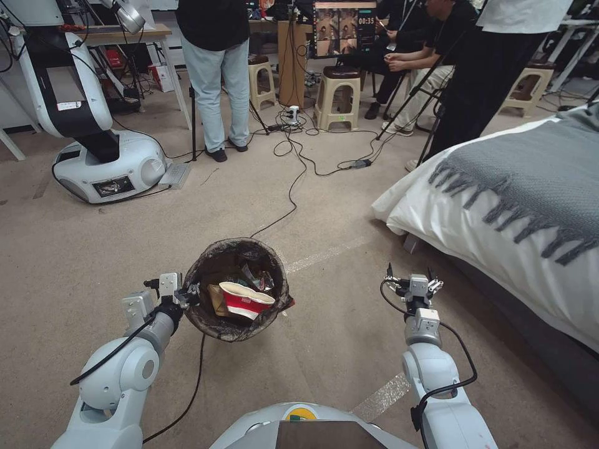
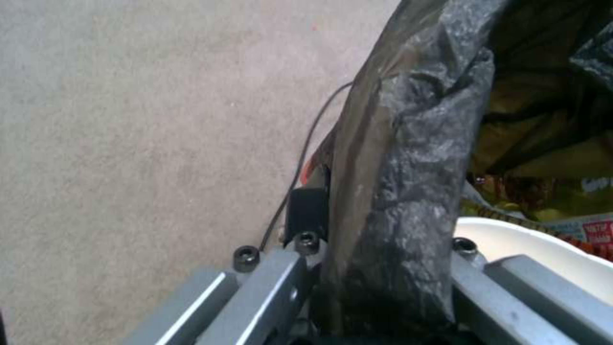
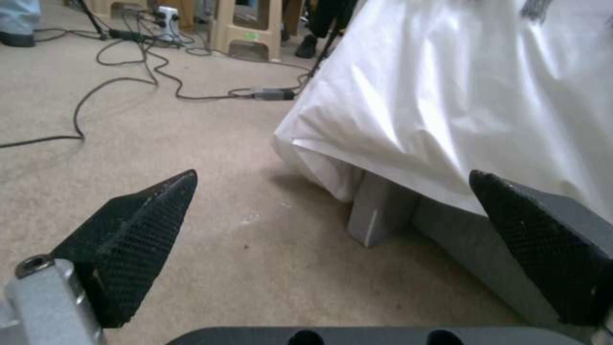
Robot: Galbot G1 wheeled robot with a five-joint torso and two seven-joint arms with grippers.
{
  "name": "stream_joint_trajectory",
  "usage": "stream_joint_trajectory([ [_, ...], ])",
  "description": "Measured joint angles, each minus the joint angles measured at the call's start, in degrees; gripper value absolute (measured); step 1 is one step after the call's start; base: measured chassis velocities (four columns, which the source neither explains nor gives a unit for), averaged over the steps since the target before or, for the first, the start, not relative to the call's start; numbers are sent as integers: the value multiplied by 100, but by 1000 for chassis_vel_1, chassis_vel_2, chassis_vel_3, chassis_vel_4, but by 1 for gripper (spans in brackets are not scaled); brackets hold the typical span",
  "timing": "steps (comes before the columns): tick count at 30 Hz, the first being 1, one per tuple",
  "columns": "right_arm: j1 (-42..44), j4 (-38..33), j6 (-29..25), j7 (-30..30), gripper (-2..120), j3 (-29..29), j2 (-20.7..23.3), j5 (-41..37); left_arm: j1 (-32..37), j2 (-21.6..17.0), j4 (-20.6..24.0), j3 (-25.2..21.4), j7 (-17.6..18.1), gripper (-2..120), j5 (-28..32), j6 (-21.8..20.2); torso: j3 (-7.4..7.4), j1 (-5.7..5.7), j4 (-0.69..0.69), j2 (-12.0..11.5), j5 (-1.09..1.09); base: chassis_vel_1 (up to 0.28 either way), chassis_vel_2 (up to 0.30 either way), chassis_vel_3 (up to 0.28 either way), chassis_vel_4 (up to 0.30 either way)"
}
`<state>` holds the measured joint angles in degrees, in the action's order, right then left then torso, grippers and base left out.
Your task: Pick up the trash bin, then pick up the garbage from the floor and place it into the trash bin.
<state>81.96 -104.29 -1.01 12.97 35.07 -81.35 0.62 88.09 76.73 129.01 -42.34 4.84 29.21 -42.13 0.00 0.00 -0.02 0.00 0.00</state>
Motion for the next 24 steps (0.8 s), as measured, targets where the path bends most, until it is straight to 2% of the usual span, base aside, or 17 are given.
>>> stream_joint_trajectory([
  [3,23,25,-9,8,100,15,12,-3,-23,-87,-135,34,180,0,212,-1,0,0,0,0,0,0,0,0,0],
  [24,55,158,-50,40,100,-24,-31,56,102,-25,-711,463,401,0,931,0,0,0,1,0,0,0,0,0,0],
])
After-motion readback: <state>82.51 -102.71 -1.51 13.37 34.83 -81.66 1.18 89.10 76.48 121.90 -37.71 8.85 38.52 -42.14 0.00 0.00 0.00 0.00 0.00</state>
